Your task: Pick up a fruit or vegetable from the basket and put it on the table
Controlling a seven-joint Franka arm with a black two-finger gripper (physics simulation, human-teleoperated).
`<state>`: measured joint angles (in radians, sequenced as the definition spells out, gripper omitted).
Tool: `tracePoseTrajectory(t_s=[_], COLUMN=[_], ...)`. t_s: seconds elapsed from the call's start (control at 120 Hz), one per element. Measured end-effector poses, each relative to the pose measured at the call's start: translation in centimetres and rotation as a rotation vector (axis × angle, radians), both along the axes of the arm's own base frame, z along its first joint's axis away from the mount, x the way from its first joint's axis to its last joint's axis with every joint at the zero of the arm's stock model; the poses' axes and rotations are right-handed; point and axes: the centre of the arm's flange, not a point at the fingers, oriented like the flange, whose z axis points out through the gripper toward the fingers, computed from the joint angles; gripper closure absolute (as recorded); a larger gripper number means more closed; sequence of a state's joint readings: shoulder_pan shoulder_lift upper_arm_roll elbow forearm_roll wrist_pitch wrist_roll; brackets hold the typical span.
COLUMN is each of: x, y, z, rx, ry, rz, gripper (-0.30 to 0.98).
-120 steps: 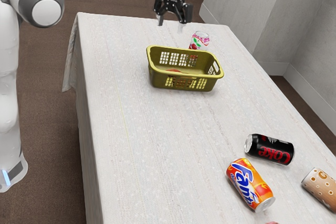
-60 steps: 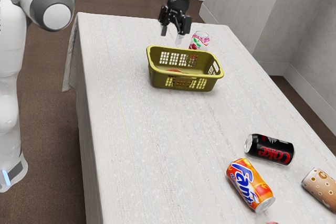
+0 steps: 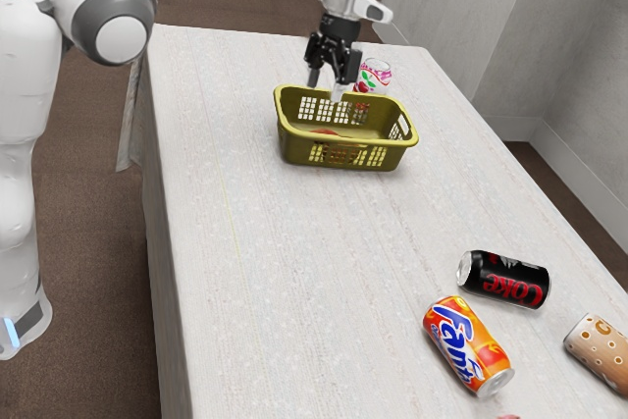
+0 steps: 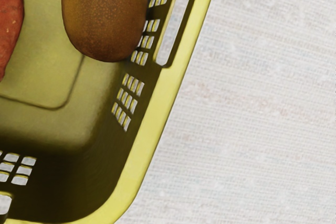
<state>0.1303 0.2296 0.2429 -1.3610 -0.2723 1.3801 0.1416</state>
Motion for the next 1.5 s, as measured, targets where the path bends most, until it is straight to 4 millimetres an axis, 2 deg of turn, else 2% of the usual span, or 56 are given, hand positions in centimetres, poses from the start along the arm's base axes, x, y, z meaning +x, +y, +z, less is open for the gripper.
tracePoseTrajectory(t_s=[0.225,0.417,0.5,0.558,0.7,0.775,0.85,0.9,0.933,0.983,1.05,1.083,1.142,1.2,1.225,1.242,1.258,1.3,1.317,1.342,1.367,1.4,1.5], x=[0.8,0.5,-1.0,-1.3,-1.4,-2.6,-3.7,-4.4,-4.5,-3.7,-1.7,-1.2,-1.0,-2.0,-2.5,-2.8,-3.4,-5.9,-7.1,-8.4,-9.4,-10.1,-10.6], y=[0.4,0.4,0.6,0.1,0.2,-2.3,-7.1,-10.1,-11.8,-13.9,-16.2,-17.4,-19.8,-21.5,-20.2,-17.6,-13.7,-2.3,0.9,4.2,6.4,8.1,10.4], z=[-2.0,-1.3,-1.1,0.0,2.7,5.5,8.4,11.1,12.1,11.5,8.9,7.0,4.1,3.0,2.9,2.8,2.8,2.6,2.5,2.4,2.2,2.0,1.5], rx=[-0.013,-0.009,-0.029,-0.074,-0.342,-0.431,-0.489,-0.432,-0.370,-0.280,-0.162,-0.116,-0.063,-0.050,-0.055,-0.064,-0.077,-0.108,-0.117,-0.129,-0.136,-0.141,-0.138], ry=[0.023,0.031,0.051,0.052,0.120,0.195,0.293,0.296,0.274,0.236,0.195,0.196,0.199,0.193,0.189,0.188,0.187,0.182,0.180,0.177,0.175,0.172,0.164], rz=[-0.015,0.073,0.207,0.341,0.743,0.876,0.937,0.971,1.010,1.091,1.196,1.230,1.261,1.274,1.310,1.362,1.440,1.673,1.743,1.818,1.871,1.917,1.995], gripper=[0.00,0.00,0.00,0.00,0.00,0.00,0.00,0.00,0.00,0.00,0.00,0.00,0.00,0.00,0.00,0.00,0.00,0.00,0.00,0.00,0.00,0.00,0.00])
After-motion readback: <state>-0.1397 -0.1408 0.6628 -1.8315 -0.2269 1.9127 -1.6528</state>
